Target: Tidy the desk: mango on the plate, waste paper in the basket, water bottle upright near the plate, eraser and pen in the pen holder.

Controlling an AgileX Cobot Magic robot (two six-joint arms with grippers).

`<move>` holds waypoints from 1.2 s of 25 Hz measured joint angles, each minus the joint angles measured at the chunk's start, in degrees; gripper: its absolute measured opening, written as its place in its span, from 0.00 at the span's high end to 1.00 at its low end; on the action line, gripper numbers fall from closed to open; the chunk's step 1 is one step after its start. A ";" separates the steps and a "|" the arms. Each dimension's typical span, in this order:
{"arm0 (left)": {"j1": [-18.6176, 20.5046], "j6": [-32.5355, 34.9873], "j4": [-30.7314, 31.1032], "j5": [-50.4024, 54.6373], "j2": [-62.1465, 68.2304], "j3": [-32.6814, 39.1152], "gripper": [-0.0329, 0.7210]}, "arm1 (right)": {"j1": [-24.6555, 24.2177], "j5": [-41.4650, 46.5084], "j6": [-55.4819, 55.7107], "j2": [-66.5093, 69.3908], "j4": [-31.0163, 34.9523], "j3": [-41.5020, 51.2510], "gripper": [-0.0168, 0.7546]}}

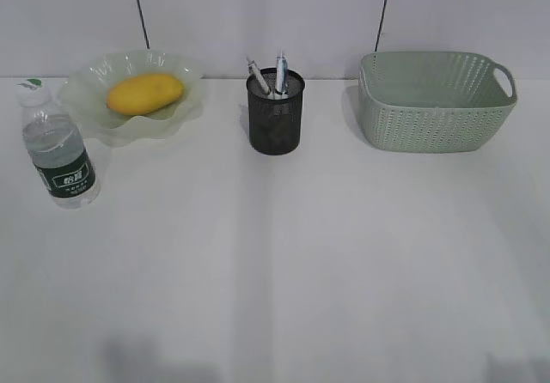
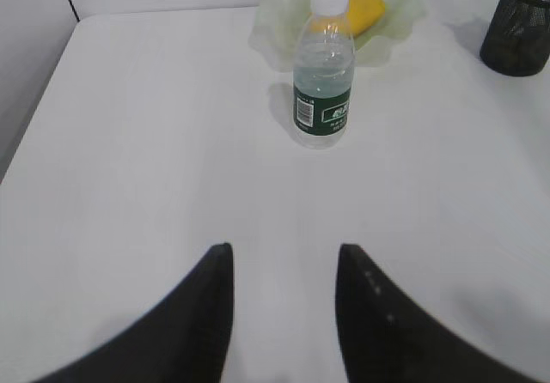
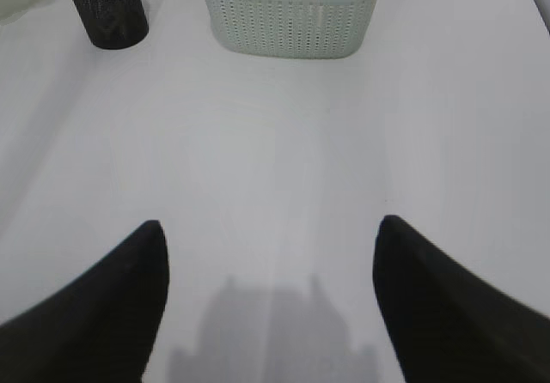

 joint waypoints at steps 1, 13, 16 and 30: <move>0.00 0.00 -0.69 0.00 0.00 0.00 0.55 | 0.00 0.00 0.00 0.00 0.00 0.00 0.22; 0.00 0.00 -0.06 -0.17 0.00 0.00 0.55 | 0.00 0.05 0.12 0.00 0.85 0.00 0.22; 0.00 0.00 -0.06 -0.17 0.00 0.00 0.55 | 0.00 0.05 0.12 0.00 1.04 0.00 0.22; 0.00 0.00 -0.69 -0.23 0.00 0.00 0.55 | 0.00 0.05 0.14 0.00 1.11 0.00 0.22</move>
